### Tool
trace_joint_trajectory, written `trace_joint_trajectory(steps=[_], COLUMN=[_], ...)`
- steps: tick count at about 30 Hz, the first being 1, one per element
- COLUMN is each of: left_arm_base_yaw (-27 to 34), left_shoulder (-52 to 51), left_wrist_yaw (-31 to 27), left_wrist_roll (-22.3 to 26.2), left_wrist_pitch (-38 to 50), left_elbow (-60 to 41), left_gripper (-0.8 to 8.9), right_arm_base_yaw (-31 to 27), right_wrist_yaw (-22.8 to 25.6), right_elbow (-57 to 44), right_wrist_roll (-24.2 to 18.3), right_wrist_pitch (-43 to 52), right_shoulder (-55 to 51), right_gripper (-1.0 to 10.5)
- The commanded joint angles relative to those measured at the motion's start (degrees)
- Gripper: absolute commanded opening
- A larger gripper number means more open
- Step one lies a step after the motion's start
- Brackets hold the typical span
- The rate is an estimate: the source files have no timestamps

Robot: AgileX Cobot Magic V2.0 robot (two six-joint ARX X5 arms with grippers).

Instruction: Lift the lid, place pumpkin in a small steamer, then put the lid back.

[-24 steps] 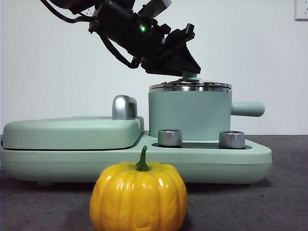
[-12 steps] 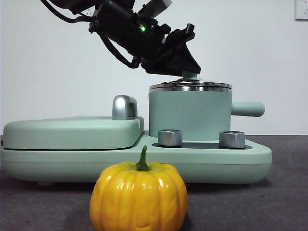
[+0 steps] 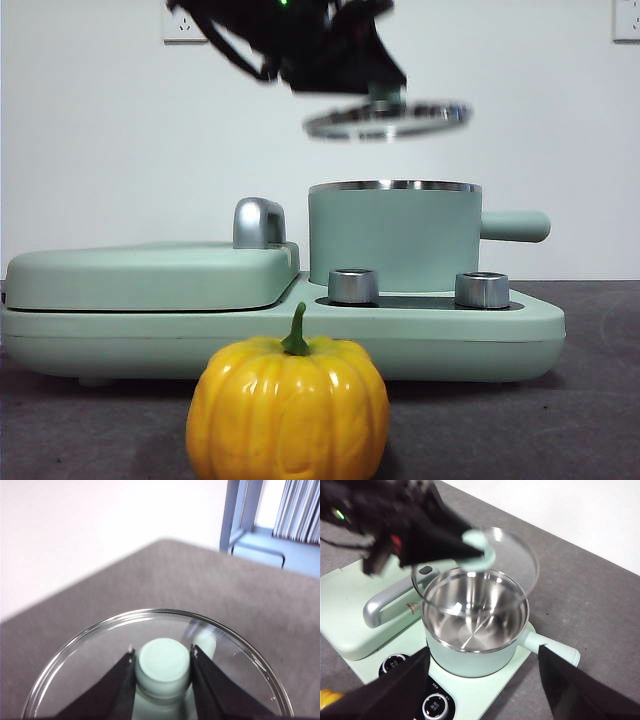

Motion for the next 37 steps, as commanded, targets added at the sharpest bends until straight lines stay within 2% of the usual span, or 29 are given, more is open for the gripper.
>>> trace_joint_trajectory(steps=[1, 6, 11, 15, 20, 29, 33, 37], left_arm_base_yaw=[-0.46, -0.44, 1.4, 3.3, 6.29, 12.7, 15.54, 17.53], left_shoulder=[-2.45, -8.24, -14.05, -18.01, -21.81, -27.61, -28.92, -29.62], left_wrist_yaw=[-0.46, -7.65, -8.39, -12.61, -14.19, -15.3, -15.28, -15.26], left_wrist_roll=[-0.28, -0.85, -0.94, -0.55, -0.24, 0.37, 0.39, 0.39], left_wrist_pitch=[-0.17, -5.9, -13.79, -23.15, -32.94, -36.65, -36.85, -36.7], left_elbow=[1.53, 1.53, 1.53, 1.51, 1.25, -1.33, -1.81, -1.81], left_gripper=[0.08, 0.08, 0.08, 0.09, 0.1, 0.1, 0.1, 0.1], right_arm_base_yaw=[0.28, 0.28, 0.28, 0.81, 3.67, 14.47, 22.51, 30.29], right_wrist_yaw=[0.17, 0.0, -0.24, -0.28, -0.42, -0.31, -0.22, 0.22], right_elbow=[1.22, 1.22, 1.22, 1.22, 1.22, 1.22, 1.22, 1.22], right_wrist_roll=[-0.17, -0.26, -0.26, -0.28, -1.9, -4.17, -4.68, -6.97], right_wrist_pitch=[0.63, 0.63, 0.61, 0.5, -0.2, -0.76, -0.83, -1.66], right_shoulder=[0.44, 0.44, 0.44, 0.44, 0.46, 3.17, 6.91, 12.31], right_gripper=[3.4, 3.4, 3.4, 3.4, 3.4, 3.4, 3.4, 3.5])
